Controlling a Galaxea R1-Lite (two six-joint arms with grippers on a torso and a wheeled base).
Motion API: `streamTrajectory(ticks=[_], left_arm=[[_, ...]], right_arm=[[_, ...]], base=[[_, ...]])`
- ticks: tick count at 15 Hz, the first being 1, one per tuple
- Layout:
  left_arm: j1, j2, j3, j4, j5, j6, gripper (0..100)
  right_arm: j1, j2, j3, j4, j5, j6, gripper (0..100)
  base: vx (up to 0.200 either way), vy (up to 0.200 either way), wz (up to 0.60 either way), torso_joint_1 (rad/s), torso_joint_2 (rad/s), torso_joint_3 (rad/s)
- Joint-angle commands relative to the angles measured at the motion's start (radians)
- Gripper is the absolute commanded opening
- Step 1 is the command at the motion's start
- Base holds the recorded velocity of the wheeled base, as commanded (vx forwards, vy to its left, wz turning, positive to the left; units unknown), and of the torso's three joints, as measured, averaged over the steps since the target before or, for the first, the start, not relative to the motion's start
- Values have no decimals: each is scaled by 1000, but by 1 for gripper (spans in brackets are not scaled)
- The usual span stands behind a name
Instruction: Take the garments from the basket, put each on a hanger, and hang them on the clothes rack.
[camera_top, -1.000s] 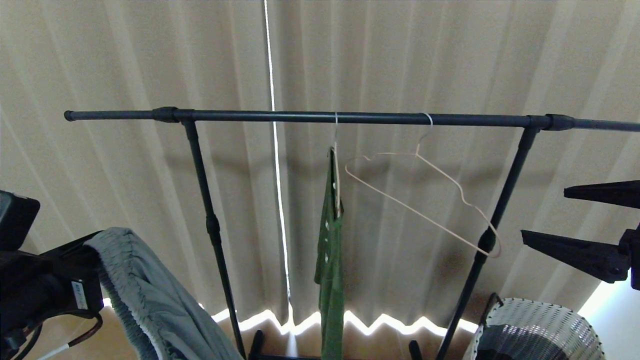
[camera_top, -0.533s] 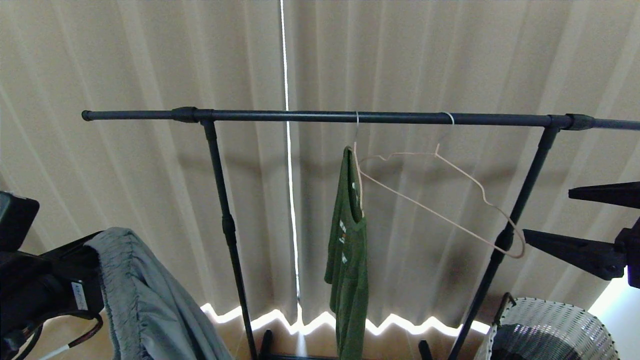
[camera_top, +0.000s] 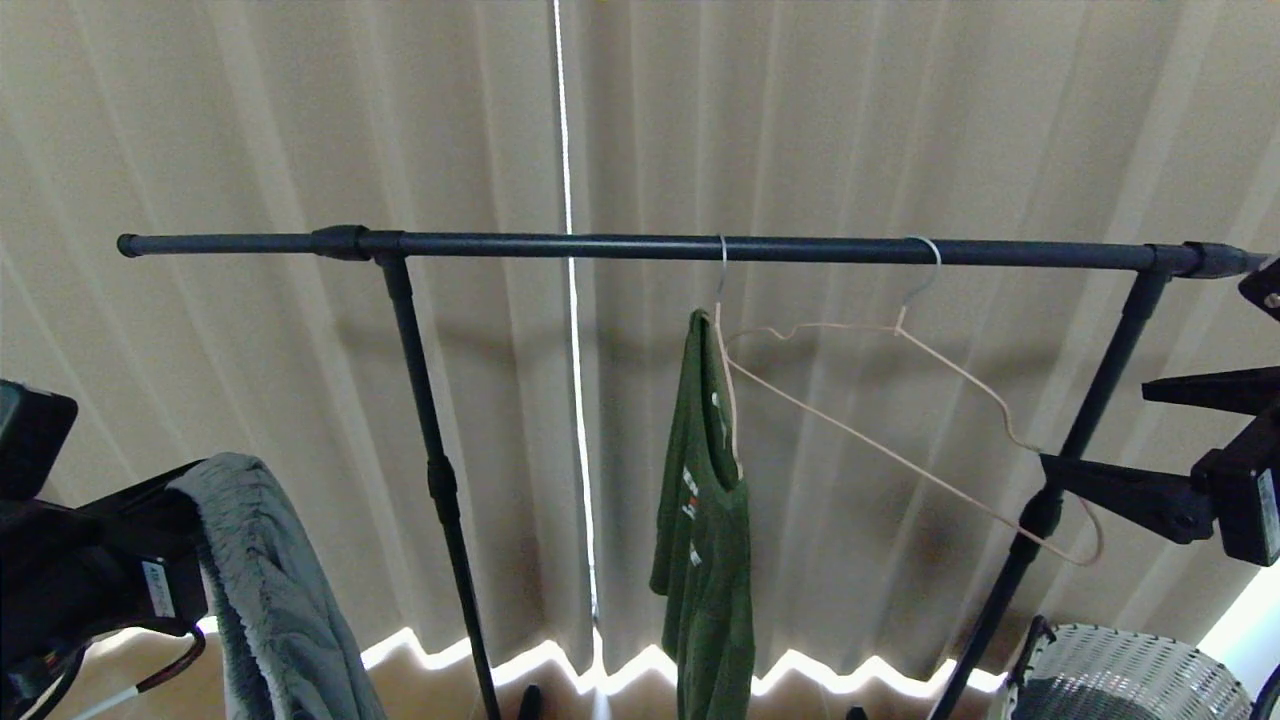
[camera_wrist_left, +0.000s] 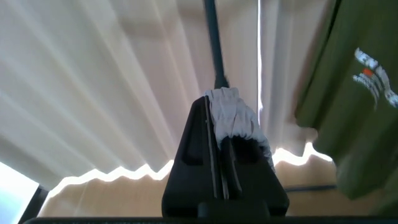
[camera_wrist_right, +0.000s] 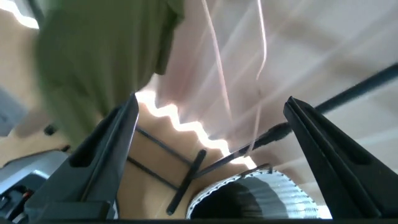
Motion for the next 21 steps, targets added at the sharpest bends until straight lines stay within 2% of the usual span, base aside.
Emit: streamTrajectory(ticks=[1,7,9,13,17,21], left_arm=[[0,2,4,0,1,1,0],[-2,5,2,-2,1,1,0],[0,6,-1,-2,1,-1,0],[0,6,-2,-2,1,-1,0],[-2,8,-2,-2,-1,-1,0],[0,8,-1,-2,-1,1,0]], right_arm=[[-35,32,0,-4,0,-1,100],[-118,146,31,-15,14,10,100],[-132,196,32,-54,20,12,100],[-175,284,29,-100,134,36,100],[-187,360,31,-179,166,38,100],[-184,402,31,-207,178,36,100]], base=[[200,0,0,-2,2,-2],[0,0,0,0,0,0],[0,0,0,0,0,0],[0,0,0,0,0,0],[0,0,0,0,0,0],[0,0,0,0,0,0]])
